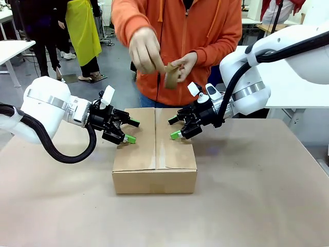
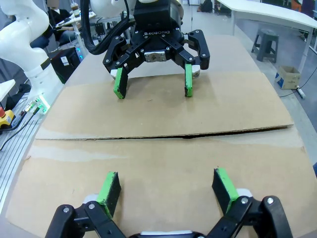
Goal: Pack the gift set into the box.
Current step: Press and hold the closed box until the human finishes sealing it.
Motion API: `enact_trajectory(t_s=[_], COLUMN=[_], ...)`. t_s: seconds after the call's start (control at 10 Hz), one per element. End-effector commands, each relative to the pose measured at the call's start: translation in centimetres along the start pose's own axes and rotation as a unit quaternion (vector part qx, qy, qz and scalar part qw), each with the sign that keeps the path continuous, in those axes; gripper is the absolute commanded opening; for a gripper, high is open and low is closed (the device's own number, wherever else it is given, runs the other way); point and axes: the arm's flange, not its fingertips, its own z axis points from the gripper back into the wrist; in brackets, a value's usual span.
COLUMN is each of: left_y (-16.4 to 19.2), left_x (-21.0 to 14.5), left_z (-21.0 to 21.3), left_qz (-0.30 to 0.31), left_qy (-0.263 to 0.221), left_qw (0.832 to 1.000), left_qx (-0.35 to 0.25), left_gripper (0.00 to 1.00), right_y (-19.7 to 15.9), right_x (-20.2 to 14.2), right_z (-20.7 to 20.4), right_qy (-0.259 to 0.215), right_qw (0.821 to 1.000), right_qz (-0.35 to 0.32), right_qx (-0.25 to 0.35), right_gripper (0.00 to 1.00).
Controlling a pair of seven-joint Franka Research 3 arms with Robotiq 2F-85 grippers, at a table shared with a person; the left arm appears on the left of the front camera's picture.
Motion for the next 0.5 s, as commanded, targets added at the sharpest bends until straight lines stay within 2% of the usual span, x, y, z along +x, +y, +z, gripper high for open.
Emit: enact_trajectory(t_s=[0.0,0.4], left_y=[-0.16,-0.16], left_x=[-0.16,-0.16], left_z=[-0.08,-0.08], left_qz=[-0.010,-0.010], left_qy=[0.000,0.000], left_qw=[1.000,1.000], left_qx=[0.000,0.000], left_gripper=[1.00,1.00], right_y=[0.25,0.25], right_x=[-0.43,-0.43], right_z=[0.02,0.02], right_qy=[0.002,0.002], right_qw=[1.000,1.000], right_qz=[-0.002,-0.002], right_qx=[-0.002,-0.002], right_gripper=[1.00,1.00])
